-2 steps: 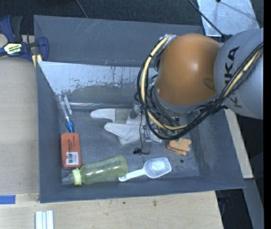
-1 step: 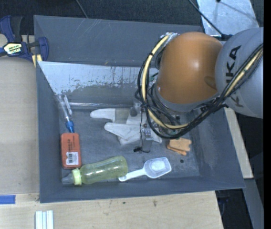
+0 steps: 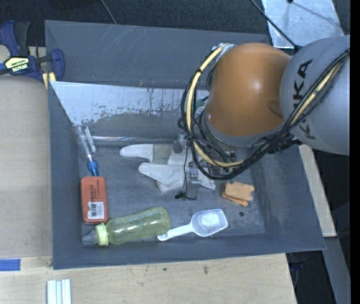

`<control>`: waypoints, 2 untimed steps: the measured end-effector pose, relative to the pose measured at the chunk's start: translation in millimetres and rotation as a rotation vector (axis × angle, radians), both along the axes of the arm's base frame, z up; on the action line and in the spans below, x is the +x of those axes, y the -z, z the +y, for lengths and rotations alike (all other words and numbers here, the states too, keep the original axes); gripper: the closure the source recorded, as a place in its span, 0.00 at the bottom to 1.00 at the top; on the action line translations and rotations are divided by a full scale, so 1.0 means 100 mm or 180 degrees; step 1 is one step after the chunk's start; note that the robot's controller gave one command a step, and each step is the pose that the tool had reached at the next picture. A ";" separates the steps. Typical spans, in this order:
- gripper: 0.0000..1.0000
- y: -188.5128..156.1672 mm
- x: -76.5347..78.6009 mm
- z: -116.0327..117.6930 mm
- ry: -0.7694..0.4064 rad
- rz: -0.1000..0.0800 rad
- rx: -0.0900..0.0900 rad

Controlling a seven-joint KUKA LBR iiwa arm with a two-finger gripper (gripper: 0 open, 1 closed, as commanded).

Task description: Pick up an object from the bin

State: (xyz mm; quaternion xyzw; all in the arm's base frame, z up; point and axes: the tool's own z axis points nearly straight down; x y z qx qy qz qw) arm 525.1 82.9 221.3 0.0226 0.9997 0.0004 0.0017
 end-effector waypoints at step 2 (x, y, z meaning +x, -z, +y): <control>0.00 0.99 0.08 -0.34 -0.0025 0.0012 -0.0005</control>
Offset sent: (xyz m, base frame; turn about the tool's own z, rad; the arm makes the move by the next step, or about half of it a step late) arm 0.0146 -0.0251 -0.0563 0.0266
